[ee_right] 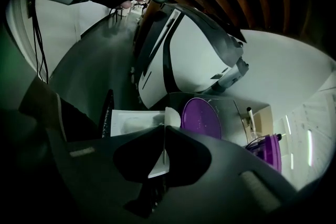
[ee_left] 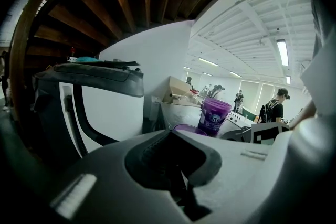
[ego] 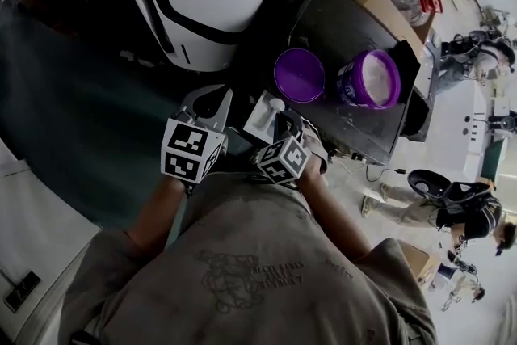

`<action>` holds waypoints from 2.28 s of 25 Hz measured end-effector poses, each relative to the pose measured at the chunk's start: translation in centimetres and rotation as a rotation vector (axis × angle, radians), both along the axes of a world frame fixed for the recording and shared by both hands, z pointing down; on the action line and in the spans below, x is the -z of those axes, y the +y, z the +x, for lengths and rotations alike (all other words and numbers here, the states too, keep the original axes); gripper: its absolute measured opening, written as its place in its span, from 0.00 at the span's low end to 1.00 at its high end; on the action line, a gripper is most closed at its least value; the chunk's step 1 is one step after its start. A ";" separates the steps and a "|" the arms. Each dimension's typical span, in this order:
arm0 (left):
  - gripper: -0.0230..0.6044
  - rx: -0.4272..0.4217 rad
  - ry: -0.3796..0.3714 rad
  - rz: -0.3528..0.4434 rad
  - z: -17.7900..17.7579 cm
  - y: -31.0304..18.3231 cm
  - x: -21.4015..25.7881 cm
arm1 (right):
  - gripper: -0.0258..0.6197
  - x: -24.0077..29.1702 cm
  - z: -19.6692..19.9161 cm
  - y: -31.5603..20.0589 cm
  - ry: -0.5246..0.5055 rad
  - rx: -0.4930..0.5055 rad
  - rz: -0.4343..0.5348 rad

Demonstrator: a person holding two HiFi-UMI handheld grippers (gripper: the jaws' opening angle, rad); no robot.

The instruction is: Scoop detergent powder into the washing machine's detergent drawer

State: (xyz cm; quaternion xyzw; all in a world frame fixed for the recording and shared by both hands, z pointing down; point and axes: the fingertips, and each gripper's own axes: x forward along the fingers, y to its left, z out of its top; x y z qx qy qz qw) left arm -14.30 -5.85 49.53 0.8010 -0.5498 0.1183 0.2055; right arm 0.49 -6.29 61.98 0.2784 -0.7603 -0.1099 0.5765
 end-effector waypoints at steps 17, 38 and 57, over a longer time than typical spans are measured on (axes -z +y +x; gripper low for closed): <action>0.04 -0.030 -0.011 0.063 0.2 -1.4 2.3 | 0.09 2.5 -0.2 0.0 -0.017 -0.027 0.064; 0.04 -0.078 -0.117 0.088 2.0 -4.7 4.3 | 0.09 12.2 0.9 -3.5 -0.526 -0.186 0.047; 0.04 -0.178 -0.157 0.180 9.9 -10.9 9.8 | 0.09 22.1 9.6 -9.5 -0.873 -0.372 0.102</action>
